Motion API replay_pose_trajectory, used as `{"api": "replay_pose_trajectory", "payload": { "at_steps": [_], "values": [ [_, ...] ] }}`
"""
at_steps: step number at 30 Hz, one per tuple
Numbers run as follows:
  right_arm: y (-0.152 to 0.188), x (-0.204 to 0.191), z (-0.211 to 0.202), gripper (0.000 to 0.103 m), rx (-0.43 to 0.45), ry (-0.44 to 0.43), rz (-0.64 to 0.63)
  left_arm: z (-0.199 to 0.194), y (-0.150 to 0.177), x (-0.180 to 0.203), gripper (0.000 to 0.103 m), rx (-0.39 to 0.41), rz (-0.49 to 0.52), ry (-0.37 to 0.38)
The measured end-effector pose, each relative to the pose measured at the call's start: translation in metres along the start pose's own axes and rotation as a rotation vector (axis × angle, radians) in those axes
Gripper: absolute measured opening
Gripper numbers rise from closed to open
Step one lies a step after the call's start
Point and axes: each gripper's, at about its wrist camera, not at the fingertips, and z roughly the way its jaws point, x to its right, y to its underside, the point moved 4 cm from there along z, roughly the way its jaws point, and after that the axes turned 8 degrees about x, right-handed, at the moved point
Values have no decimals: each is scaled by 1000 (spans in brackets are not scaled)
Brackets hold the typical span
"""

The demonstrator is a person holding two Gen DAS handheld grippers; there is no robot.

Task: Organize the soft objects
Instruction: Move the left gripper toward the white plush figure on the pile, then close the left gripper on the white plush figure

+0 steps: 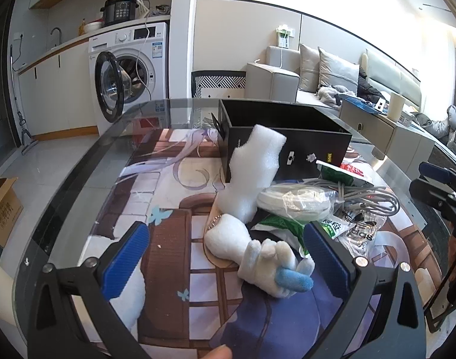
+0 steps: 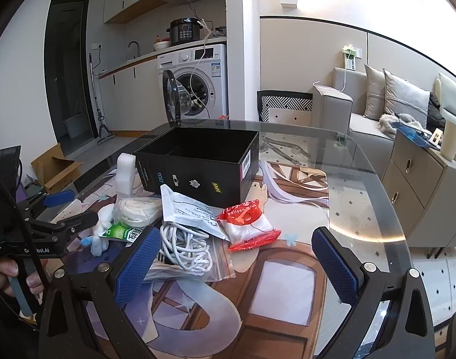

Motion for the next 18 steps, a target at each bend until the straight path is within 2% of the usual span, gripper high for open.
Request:
{"api": "replay_pose_trajectory", "payload": {
  "at_steps": [9,18],
  "values": [
    [0,0,3,103,-11,0,-1,6,9,8,103,-65,18,49],
    [3,2,0,103,-9,5,3,3,19,22,103,-110,80,93]
  ]
}}
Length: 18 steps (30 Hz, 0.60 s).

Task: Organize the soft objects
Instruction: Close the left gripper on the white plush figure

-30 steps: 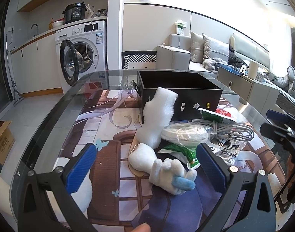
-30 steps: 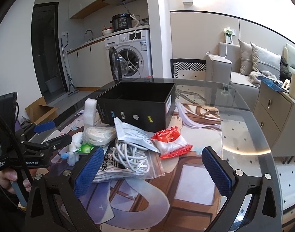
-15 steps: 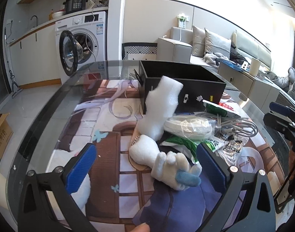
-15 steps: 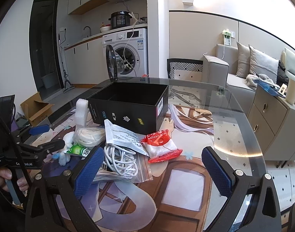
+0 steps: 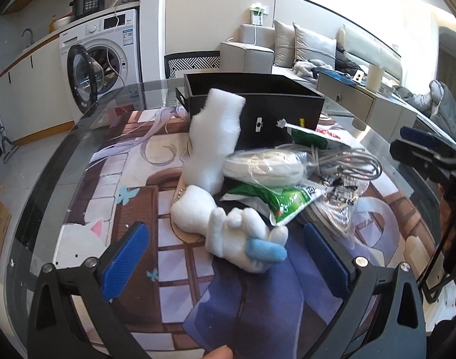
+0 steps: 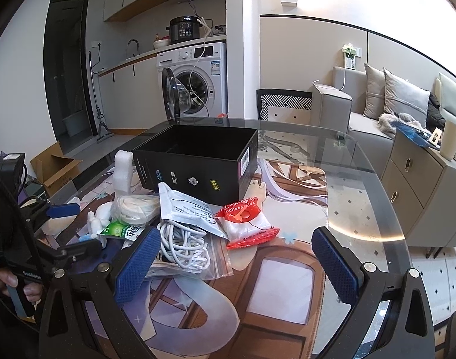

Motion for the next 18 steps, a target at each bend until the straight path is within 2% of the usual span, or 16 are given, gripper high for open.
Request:
{"api": "replay_pose_trajectory", "payload": {
  "at_steps": [4,9,12,15,17,18],
  "values": [
    [1,0,0,103,-3,-2,-3,3,1,-3,103,-19,-10,-14],
    [2,1,3,103,-12,0,-1,8,1,-16,101,-48,-90,4],
    [2,1,4,103,-13,-2,-3,10,3,-16,90,-59,-105,43],
    [2,0,5,103,-19,-2,-7,9,5,-9,75,-56,-78,58],
    [2,0,6,103,-21,-4,-10,8,5,-3,57,-52,-60,77],
    [2,0,7,103,-23,-6,-11,7,5,-2,56,-53,-55,79]
  ]
}}
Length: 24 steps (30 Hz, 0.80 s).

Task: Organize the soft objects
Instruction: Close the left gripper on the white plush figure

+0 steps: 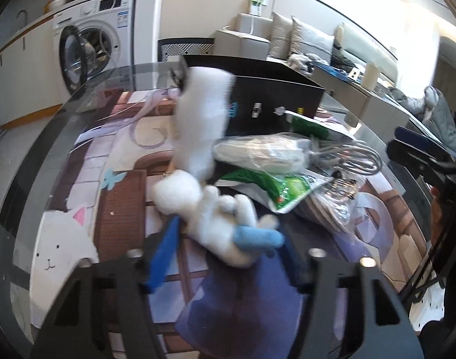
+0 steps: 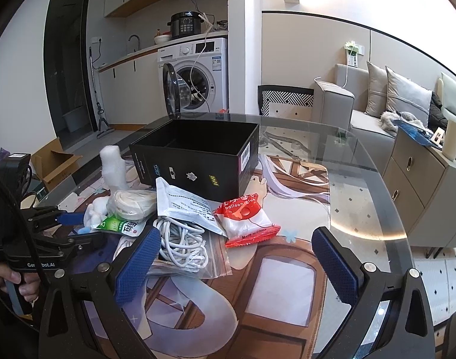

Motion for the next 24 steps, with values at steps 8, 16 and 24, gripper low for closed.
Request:
{"api": "replay_pose_trajectory", "payload": {
  "at_steps": [8,16,24],
  "values": [
    [-2,1,6,103,-18,-2,-9,-9,-4,-5,46,40,-7,-10],
    [-2,12,18,103,-75,11,3,-24,-13,-12,45,104,-27,-9],
    [-2,26,39,103,-136,21,14,-37,-24,-14,45,168,-27,-8]
  ]
}}
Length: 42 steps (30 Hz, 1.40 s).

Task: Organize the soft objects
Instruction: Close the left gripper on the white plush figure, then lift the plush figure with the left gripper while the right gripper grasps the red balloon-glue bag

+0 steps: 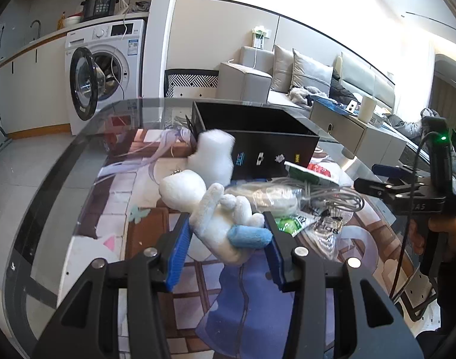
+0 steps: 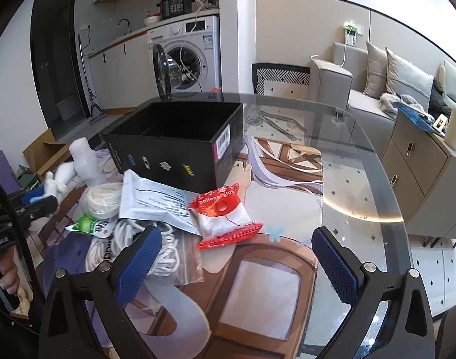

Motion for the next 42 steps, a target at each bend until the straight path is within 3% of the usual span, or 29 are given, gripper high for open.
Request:
{"api": "replay_pose_trajectory", "payload": {
  "at_steps": [12,24,26,30,42],
  "values": [
    [-7,4,42,92,-88,-7,-43,1,-19,3,46,40,19,-4],
    [-5,6,62,85,-140,-97,-59,12,-33,2,46,45,17,1],
    [-4,5,65,82,-151,-111,-60,13,-33,3,46,46,18,7],
    [-1,5,70,60,-174,-116,-65,14,-34,5,46,46,17,10],
    [-2,-5,39,55,-89,-92,-100,9,-39,3,46,70,21,6]
  ]
}}
